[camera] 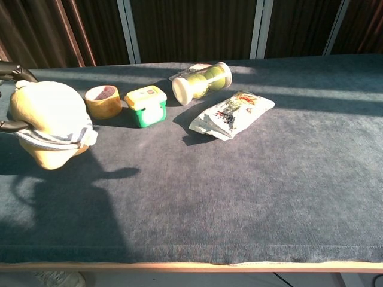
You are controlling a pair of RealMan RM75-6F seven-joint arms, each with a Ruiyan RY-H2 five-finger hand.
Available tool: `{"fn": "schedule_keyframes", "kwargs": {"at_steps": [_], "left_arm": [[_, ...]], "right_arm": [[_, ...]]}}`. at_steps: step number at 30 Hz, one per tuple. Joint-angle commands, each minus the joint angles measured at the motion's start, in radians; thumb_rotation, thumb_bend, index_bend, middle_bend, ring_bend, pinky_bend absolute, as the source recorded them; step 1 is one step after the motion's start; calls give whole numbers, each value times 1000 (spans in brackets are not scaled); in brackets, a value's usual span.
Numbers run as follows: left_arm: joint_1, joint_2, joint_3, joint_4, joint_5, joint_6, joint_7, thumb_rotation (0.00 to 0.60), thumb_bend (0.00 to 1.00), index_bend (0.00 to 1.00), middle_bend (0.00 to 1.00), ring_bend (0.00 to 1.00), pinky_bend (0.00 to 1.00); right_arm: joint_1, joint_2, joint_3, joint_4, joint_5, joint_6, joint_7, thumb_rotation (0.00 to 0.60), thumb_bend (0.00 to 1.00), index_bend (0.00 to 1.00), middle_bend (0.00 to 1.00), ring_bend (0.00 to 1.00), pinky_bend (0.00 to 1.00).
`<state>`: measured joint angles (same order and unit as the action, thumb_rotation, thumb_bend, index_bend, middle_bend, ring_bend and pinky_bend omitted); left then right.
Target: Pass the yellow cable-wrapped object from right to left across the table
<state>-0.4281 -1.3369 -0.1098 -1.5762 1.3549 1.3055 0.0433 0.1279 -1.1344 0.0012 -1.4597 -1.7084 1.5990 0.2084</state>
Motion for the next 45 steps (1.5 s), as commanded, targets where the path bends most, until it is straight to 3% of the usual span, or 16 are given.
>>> {"fn": "schedule_keyframes", "kwargs": {"at_steps": [1,3,6,9,11,14,16,25,31,35,40,45], "left_arm": [[31,-2,21,57,11,25,-41,600,379,896,1000,930,947],[43,-24,30,103,28,38,-67,600,352,869,993,914,934],[51,-60,42,170,59,48,-110,600,314,717,872,829,867],[48,-66,65,208,82,14,-157,600,287,462,563,582,695],[44,-49,79,207,84,-21,-172,600,273,250,306,345,523],[43,-20,89,191,92,-42,-181,600,266,33,64,127,379],[49,-9,90,188,105,-27,-184,600,262,0,6,38,334],[124,59,85,148,140,111,-167,600,252,0,0,0,303],[225,128,98,78,179,281,-103,600,252,0,0,0,295],[302,104,128,152,258,419,-94,600,252,0,0,0,253],[352,114,164,176,293,456,-42,600,253,0,0,2,219],[388,160,191,97,269,421,16,600,253,0,9,14,212]], "right_arm": [[1,-2,1,0,0,-2,-7,600,0,0,0,0,93],[2,-4,0,0,0,-8,-13,600,0,0,0,0,93],[6,-6,-1,-2,1,-20,-24,600,0,0,0,0,93],[6,-4,-2,-3,1,-22,-28,600,0,0,0,0,93],[6,-5,-2,-3,1,-22,-31,600,0,0,0,0,93],[6,-6,-2,-2,1,-23,-32,600,0,0,0,0,93],[6,-6,-3,-2,1,-26,-34,600,0,0,0,0,93],[6,-8,-7,-4,-1,-34,-44,600,0,0,0,0,93],[4,-10,-8,-7,2,-34,-50,600,0,0,0,0,94],[-6,-13,-8,-8,15,-33,-67,600,0,0,0,0,94],[-27,-17,-4,-26,47,-28,-120,600,0,0,0,0,94],[-42,2,-13,-51,57,-33,-134,600,0,0,0,0,94]]}}
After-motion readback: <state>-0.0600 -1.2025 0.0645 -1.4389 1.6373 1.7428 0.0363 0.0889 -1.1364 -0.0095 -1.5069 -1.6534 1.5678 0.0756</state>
